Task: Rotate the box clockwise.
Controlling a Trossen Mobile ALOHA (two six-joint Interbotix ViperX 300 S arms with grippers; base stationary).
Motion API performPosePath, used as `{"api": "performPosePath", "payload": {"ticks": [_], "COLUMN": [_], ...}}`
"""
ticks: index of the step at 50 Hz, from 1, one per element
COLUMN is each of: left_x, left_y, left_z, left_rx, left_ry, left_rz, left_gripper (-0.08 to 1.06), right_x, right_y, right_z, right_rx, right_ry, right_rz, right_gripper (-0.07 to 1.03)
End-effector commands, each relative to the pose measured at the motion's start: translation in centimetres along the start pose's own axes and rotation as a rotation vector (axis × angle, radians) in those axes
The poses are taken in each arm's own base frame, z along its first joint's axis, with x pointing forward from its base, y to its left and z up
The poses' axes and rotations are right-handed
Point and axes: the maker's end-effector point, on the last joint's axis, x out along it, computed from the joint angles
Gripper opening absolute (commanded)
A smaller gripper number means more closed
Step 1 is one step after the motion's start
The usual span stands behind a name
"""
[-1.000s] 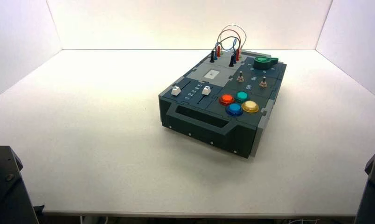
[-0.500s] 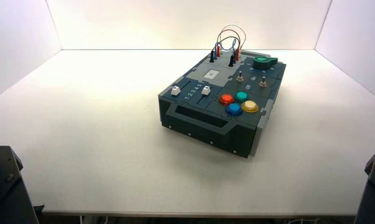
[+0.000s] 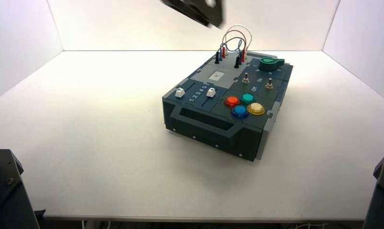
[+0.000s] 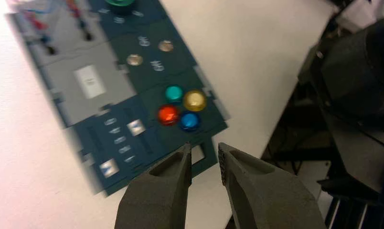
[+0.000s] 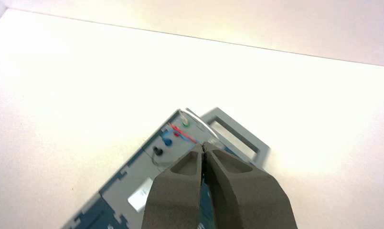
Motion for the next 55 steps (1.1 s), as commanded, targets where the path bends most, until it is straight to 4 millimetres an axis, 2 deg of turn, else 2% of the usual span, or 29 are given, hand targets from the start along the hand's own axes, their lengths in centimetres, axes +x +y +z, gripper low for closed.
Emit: {"api": "performPosePath", "payload": {"ticks": [1, 5, 6, 9, 20, 29, 37, 45, 55], "left_x": [1.8, 3.3, 4.2, 5.3, 7.7, 8.3, 8.5, 9.4, 10.4], "left_y": [-1.5, -1.8, -1.8, -1.8, -1.8, -1.8, -1.9, -2.0, -1.8], "left_z": [1.7, 1.8, 1.7, 1.7, 2.0, 2.8, 3.5, 2.9, 2.0], "left_rx": [0.035, 0.051, 0.053, 0.061, 0.108, 0.131, 0.151, 0.175, 0.199], "left_ry": [0.018, 0.059, 0.090, 0.131, 0.223, 0.226, 0.219, 0.255, 0.297], "left_rz": [-0.025, -0.030, -0.032, -0.035, -0.044, -0.049, -0.053, -0.061, -0.067], "left_gripper": [0.32, 0.32, 0.32, 0.32, 0.27, 0.25, 0.25, 0.25, 0.25], "right_x": [1.8, 3.0, 4.2, 5.1, 8.0, 10.0, 12.3, 14.3, 15.8], "right_y": [1.4, 1.8, 2.2, 2.5, 3.7, 4.2, 4.3, 4.4, 4.6], "right_z": [2.1, 2.3, 2.4, 2.6, 3.7, 4.5, 4.4, 4.0, 4.4], "right_rx": [-0.011, -0.017, -0.027, -0.034, -0.070, -0.084, -0.094, -0.094, -0.093], "right_ry": [0.002, 0.025, 0.050, 0.074, 0.125, 0.152, 0.202, 0.252, 0.266], "right_rz": [0.014, 0.014, 0.012, 0.008, 0.002, -0.005, -0.019, -0.031, -0.037], "right_gripper": [-0.02, -0.02, -0.02, -0.02, -0.02, -0.02, -0.02, -0.02, -0.02]}}
